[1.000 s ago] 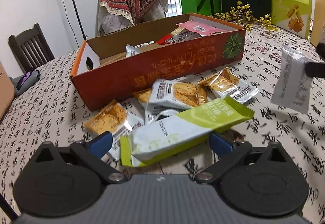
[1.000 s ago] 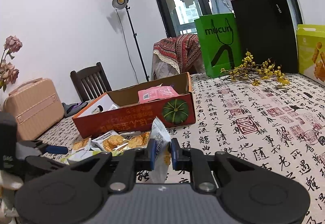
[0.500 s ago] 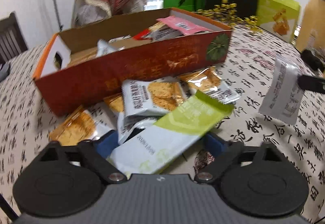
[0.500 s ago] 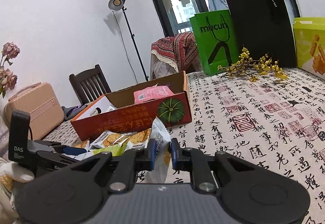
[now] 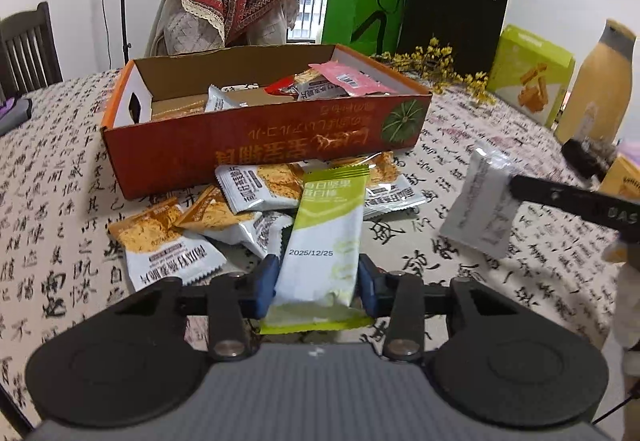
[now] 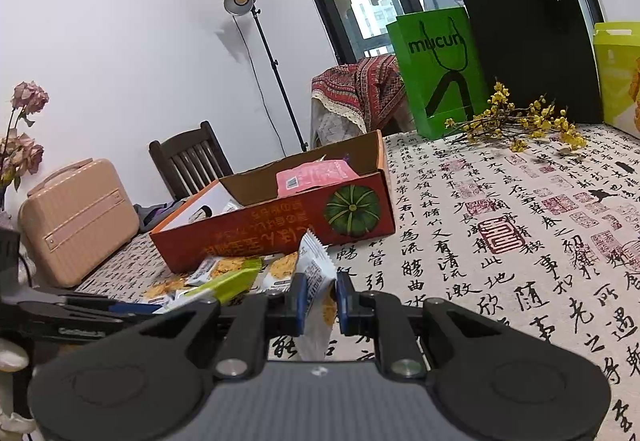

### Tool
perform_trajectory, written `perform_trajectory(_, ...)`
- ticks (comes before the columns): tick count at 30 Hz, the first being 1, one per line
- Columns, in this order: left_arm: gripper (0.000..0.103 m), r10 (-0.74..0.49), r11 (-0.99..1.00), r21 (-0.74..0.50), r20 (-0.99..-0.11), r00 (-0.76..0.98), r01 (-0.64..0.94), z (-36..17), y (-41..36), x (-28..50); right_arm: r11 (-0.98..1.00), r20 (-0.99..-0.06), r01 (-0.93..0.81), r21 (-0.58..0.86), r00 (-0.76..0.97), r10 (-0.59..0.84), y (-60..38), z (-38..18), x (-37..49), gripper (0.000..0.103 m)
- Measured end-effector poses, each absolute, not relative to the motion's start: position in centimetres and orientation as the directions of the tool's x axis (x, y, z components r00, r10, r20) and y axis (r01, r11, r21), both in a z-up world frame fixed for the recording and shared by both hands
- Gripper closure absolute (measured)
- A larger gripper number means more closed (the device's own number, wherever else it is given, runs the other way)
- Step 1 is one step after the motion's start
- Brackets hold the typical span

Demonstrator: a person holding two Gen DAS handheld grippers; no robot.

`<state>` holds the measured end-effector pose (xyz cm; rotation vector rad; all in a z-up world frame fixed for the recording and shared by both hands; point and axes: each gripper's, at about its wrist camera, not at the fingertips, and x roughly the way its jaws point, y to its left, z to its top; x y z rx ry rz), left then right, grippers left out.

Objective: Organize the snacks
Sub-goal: 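Grasp the green-and-white bar with the left gripper while the right gripper holds its sachet, then carry the bar and sachet over the box and open both grippers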

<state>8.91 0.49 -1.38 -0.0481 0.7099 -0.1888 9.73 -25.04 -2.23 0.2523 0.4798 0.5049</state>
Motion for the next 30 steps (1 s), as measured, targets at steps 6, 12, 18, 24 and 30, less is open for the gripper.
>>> perform_trajectory(6, 0.060, -0.163, 0.987, -0.115, -0.677, 0.718, 0.115, -2.7, 0.1, 8.4, 0.848, -0.381, -0.399, 0.348, 0.766, 0.517, -25.1, -2.4, 9.9, 0.088)
perform_trajectory(12, 0.050, -0.134, 0.991, -0.077, -0.676, 0.724, 0.111, -2.8, -1.4, 9.4, 0.847, -0.379, -0.405, 0.345, 0.765, 0.521, -25.0, -2.3, 9.8, 0.088)
perform_trajectory(18, 0.057, -0.098, 0.995, -0.053, -0.667, 0.738, 0.084, -3.3, -2.1, 10.4, 0.847, -0.383, -0.409, 0.340, 0.763, 0.522, -24.9, -2.1, 9.7, 0.088)
perform_trajectory(24, 0.064, -0.120, 0.993, -0.068, -0.640, 0.759, 0.100, -2.7, -1.8, 9.1, 0.846, -0.378, -0.413, 0.337, 0.764, 0.523, -24.8, -1.9, 9.6, 0.088)
perform_trajectory(30, 0.064, -0.130, 0.991, -0.091, -0.583, 0.802, 0.095, -0.9, -1.4, 8.1, 0.844, -0.376, -0.421, 0.331, 0.761, 0.528, -24.2, -1.6, 9.7, 0.088)
